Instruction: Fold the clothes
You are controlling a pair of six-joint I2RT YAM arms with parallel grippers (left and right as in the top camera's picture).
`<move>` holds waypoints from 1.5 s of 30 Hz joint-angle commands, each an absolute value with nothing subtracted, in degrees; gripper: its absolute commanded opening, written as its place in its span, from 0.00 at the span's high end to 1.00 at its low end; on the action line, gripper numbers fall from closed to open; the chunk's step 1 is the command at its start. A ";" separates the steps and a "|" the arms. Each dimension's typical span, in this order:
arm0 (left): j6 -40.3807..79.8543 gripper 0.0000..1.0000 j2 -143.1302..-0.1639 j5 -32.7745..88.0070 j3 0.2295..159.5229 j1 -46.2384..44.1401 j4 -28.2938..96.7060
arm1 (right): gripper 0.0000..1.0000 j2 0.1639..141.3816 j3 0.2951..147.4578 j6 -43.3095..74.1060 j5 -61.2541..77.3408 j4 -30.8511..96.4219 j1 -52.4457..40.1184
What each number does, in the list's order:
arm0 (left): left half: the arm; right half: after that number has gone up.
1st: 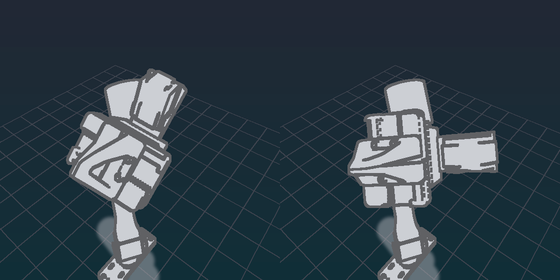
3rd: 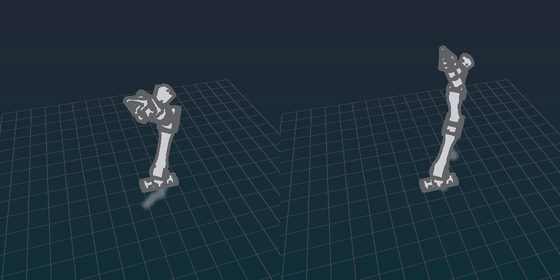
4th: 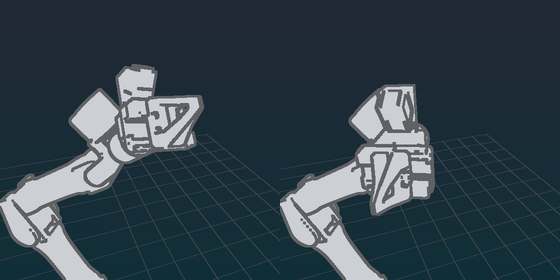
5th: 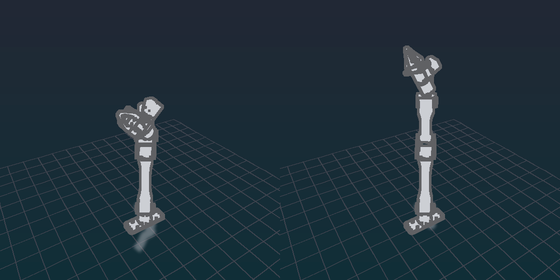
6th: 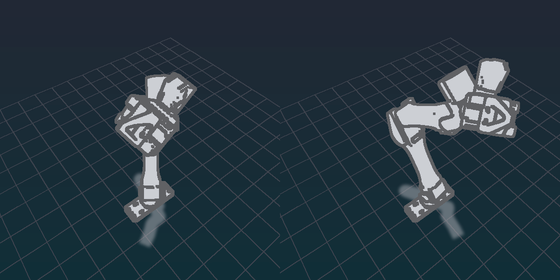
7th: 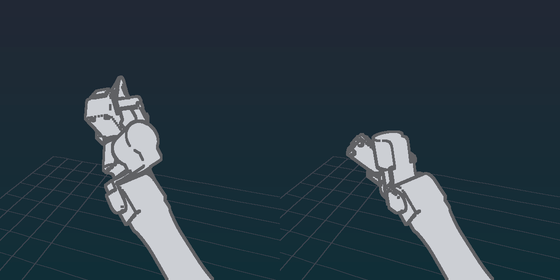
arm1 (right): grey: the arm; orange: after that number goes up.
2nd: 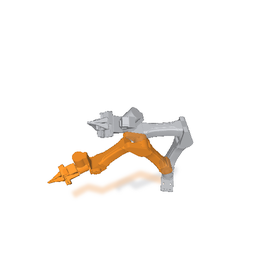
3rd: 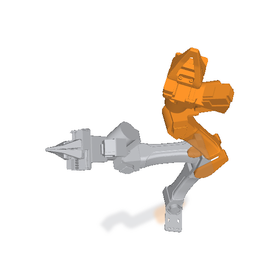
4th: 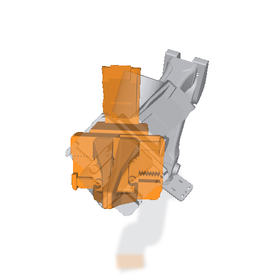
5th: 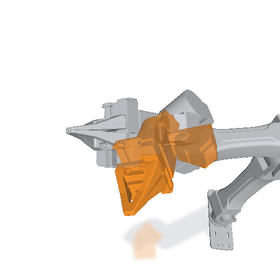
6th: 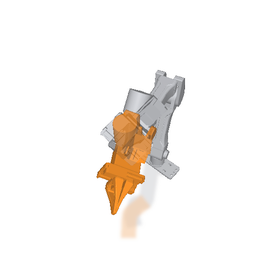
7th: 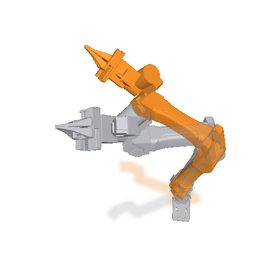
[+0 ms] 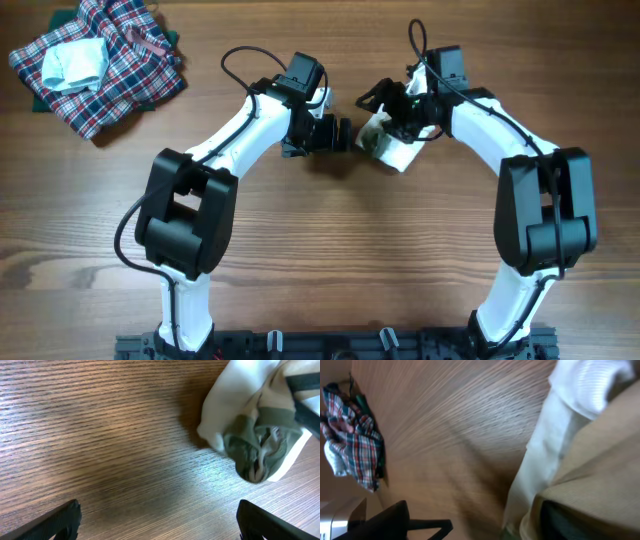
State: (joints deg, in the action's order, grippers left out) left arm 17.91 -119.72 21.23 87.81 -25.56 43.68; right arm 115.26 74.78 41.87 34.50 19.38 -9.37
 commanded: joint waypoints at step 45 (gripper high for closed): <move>18.44 0.00 -118.21 8.08 88.07 -16.34 50.48 | 0.94 106.78 71.37 40.71 22.20 34.61 -6.57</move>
